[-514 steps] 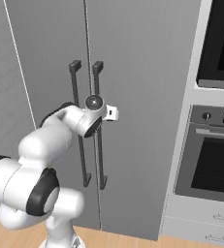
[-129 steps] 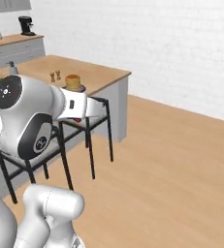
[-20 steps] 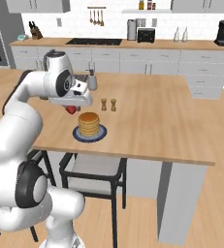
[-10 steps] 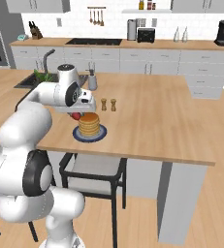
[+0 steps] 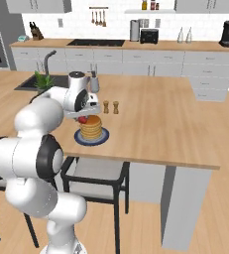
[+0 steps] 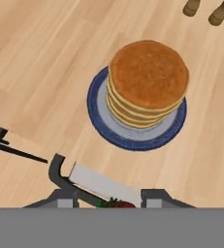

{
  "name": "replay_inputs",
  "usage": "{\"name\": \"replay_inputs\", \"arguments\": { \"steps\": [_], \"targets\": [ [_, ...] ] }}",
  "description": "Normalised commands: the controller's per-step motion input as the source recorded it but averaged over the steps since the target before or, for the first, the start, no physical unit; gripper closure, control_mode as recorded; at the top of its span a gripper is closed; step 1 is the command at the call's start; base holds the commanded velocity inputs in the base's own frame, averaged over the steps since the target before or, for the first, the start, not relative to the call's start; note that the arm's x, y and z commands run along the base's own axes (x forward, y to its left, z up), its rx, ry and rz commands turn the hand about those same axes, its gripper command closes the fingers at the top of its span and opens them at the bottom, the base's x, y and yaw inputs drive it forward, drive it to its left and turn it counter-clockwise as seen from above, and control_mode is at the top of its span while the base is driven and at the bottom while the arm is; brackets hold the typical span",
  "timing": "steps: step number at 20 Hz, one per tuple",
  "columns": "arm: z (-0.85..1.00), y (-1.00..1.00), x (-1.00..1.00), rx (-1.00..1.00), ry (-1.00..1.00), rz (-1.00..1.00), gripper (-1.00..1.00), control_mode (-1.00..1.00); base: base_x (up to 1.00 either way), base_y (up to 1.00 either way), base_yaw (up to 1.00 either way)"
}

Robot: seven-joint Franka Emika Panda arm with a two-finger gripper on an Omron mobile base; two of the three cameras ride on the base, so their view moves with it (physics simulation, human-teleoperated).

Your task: Take the strawberry from the fridge and place it on top of the pancake, located on the dining counter.

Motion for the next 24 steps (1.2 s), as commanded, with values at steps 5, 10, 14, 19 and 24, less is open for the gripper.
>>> {"name": "replay_inputs", "arguments": {
  "steps": [5, 10, 14, 19, 24],
  "targets": [
    [-0.16, 0.09, 0.53, -0.09, 0.0, 0.09, 1.0, -1.0, 0.0, 0.0, 0.0],
    [-0.04, 0.1, 0.26, -0.1, -0.03, 0.06, 1.0, -1.0, 0.0, 0.0, 0.0],
    [-0.19, 0.09, 0.37, -0.02, -0.04, 0.08, 1.0, -1.0, 0.0, 0.0, 0.0],
    [-0.3, 0.08, 0.42, 0.0, -0.04, 0.09, 1.0, -1.0, 0.0, 0.0, 0.0],
    [-0.19, 0.0, 0.32, -0.01, -0.01, 0.06, 1.0, -1.0, 0.0, 0.0, 0.0]
  ]
}}
